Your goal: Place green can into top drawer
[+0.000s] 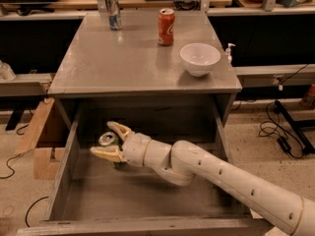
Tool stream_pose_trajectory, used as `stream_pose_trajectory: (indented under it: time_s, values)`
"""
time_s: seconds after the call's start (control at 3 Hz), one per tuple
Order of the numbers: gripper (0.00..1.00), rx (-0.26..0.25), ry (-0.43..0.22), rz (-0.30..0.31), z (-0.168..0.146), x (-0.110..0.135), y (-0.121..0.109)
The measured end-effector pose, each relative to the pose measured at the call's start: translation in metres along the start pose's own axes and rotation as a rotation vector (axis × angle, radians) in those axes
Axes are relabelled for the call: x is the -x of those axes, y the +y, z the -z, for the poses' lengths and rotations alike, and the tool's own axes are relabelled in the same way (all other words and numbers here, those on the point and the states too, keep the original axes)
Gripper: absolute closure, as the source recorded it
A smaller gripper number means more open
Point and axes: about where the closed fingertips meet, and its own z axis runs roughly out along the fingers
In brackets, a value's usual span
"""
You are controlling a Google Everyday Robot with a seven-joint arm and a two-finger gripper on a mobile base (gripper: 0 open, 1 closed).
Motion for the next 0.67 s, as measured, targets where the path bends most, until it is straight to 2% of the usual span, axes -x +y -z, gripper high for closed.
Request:
stream_pose_trajectory:
  time_s: [0.33, 0.67]
  values:
    - [0.00, 0.002, -0.001, 0.000, -0.0008, 0.0005, 0.0007]
    - [0.00, 0.002, -0.001, 0.000, -0.0008, 0.0005, 0.0008]
